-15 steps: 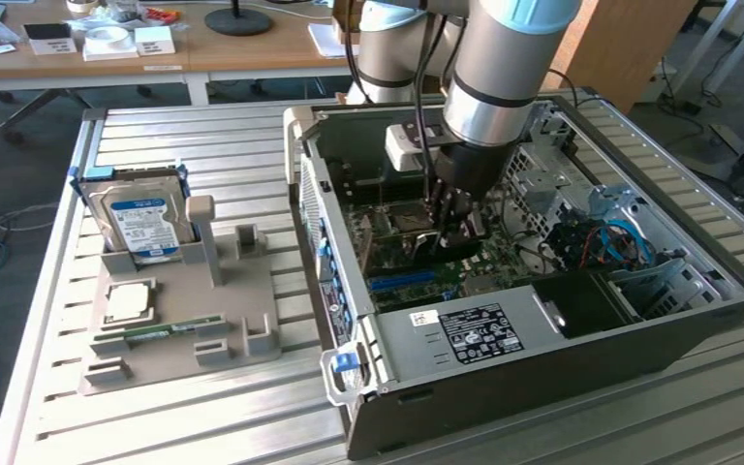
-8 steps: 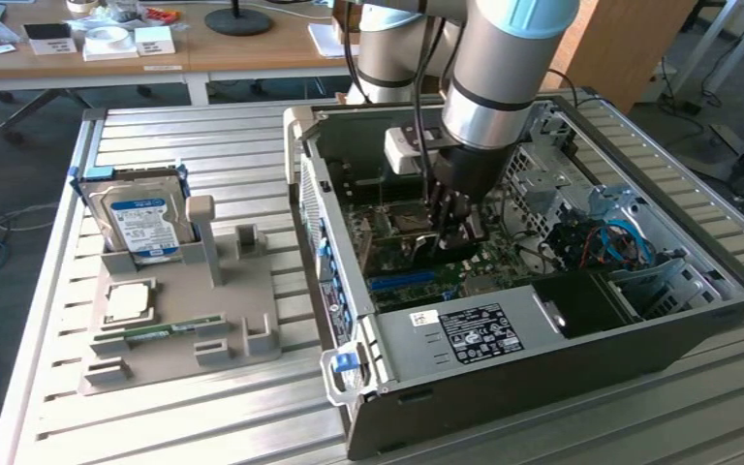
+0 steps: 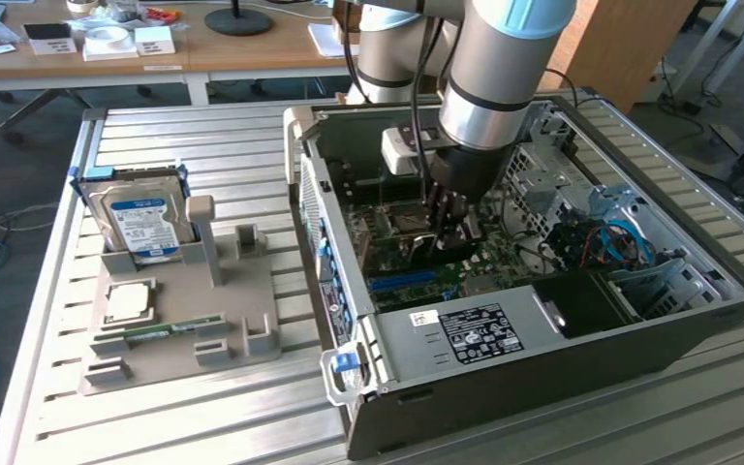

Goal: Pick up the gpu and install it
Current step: 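Insert the gpu into the slot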

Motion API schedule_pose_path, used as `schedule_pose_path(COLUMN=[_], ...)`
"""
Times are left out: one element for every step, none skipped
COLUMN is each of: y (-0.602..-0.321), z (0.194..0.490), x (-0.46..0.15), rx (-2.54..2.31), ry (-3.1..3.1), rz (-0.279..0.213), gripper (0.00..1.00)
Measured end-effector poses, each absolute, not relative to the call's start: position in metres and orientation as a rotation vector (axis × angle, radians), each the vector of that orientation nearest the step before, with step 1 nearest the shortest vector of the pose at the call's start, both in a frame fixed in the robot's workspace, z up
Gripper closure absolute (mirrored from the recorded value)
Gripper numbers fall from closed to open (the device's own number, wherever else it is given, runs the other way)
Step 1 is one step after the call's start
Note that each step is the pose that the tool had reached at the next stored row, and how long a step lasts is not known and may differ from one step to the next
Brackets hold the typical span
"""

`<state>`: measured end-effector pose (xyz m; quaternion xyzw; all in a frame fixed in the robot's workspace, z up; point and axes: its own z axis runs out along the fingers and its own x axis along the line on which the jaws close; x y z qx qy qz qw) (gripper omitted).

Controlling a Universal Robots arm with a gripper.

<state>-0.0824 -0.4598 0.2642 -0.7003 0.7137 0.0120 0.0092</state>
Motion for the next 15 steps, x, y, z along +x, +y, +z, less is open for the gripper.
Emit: schedule_pose_path(y=[-0.4598,-0.4599,-0.4598,-0.4598,-0.4598,-0.4598,-0.4599,-0.4599,-0.4599,-0.4599,-0.4599,-0.4599,-0.4599,-0.4599,-0.4599], z=[0.2642,0.2642,0.2642,0.2641,0.2641,0.2641,0.2639,0.2632,0.2623,0.2611,0.2599,0.2588,0.2582,0.2582,0.2582], x=[-0.0824,-0.0824,-0.0831,-0.0837,-0.084,-0.0843,-0.0849,-0.0854,-0.0858,-0.0862,-0.0866,-0.0868,-0.0869,-0.0869,-0.087], rx=[-2.187,-2.187,-2.187,-2.187,-2.187,-2.187,-2.187,-2.187,-2.187,-2.187,-2.187,-2.187,-2.187,-2.188,-2.188], ry=[2.229,2.229,2.229,2.229,2.229,2.229,2.229,2.229,2.229,2.229,2.229,2.229,2.229,2.229,2.229], rz=[0.037,0.037,0.038,0.038,0.037,0.037,0.037,0.038,0.037,0.037,0.037,0.037,0.037,0.037,0.037], gripper=[0.73,0.73,0.73,0.73,0.73,0.73,0.73,0.73,0.73,0.73,0.73,0.73,0.73,0.73,0.73])
